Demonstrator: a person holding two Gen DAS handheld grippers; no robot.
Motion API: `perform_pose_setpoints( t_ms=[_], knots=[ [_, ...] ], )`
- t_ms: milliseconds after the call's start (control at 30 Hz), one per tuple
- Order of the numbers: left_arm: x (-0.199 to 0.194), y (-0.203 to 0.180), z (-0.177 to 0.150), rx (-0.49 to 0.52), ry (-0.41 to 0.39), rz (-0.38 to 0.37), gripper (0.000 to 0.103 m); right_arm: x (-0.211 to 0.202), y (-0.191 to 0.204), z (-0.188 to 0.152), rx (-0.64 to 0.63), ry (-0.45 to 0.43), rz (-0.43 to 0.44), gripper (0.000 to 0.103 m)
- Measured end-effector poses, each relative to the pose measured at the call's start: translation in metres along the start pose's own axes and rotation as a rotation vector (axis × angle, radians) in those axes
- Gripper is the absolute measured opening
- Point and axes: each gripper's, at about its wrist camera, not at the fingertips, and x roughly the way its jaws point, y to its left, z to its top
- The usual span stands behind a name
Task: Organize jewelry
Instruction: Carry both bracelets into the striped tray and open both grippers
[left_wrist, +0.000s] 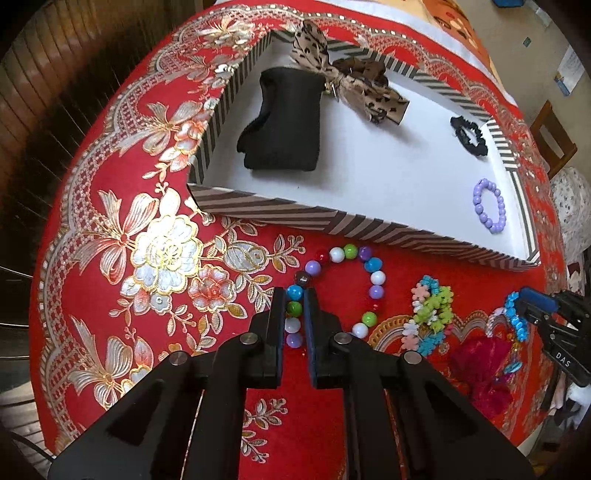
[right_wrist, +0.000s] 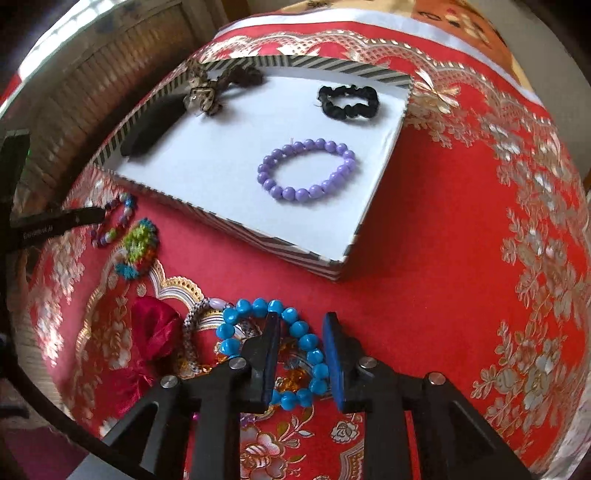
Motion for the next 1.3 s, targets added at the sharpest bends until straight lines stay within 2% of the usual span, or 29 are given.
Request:
perform_pose_setpoints(
  t_ms=[33, 100, 167, 200, 233, 267, 367, 500, 833, 1067, 1300],
  knots=[
    [0.000, 0.000, 0.000, 0.001, -0.008, 0.000, 0.016, 0.001, 0.002, 0.000, -0.010, 0.001, -0.012, 0.022],
    [0.001, -0.002, 0.001, -0.001, -0.012, -0.022, 0.031, 0.001, 0.007, -0.002, -0.033, -0.011, -0.050, 0.014],
    [0.001, -0.006, 0.001, 0.007, -0.019, -0.015, 0.032, 0.002, 0.009, -0.004, -0.054, -0.032, -0.081, 0.008],
    [0.001, -0.008, 0.001, 0.021, -0.023, -0.005, 0.031, 0.000, 0.008, -0.006, -0.041, -0.040, -0.069, 0.008],
    [0.001, -0.010, 0.000, 0.034, -0.025, -0.002, 0.025, -0.001, 0.005, -0.008, -0.015, -0.046, -0.047, 0.008],
    [0.002, -0.011, 0.000, 0.034, -0.020, -0.012, 0.007, -0.005, 0.001, -0.009, 0.016, -0.061, -0.020, 0.008],
    [-0.001, -0.011, 0.001, 0.021, -0.017, -0.052, 0.007, -0.024, -0.013, -0.011, 0.095, -0.116, 0.042, 0.008],
    [-0.022, -0.011, 0.002, 0.023, -0.044, -0.086, 0.007, -0.055, -0.014, -0.013, 0.131, -0.191, 0.089, 0.008],
    [-0.075, -0.020, 0.010, 0.054, -0.131, -0.092, 0.007, -0.123, -0.011, -0.008, 0.140, -0.350, 0.121, 0.008],
    [-0.114, -0.036, 0.028, 0.099, -0.220, -0.093, 0.007, -0.139, -0.002, 0.007, 0.122, -0.394, 0.142, 0.008],
    [-0.110, -0.056, 0.051, 0.144, -0.237, -0.083, 0.007, -0.130, 0.004, 0.033, 0.105, -0.391, 0.142, 0.008]
  ],
)
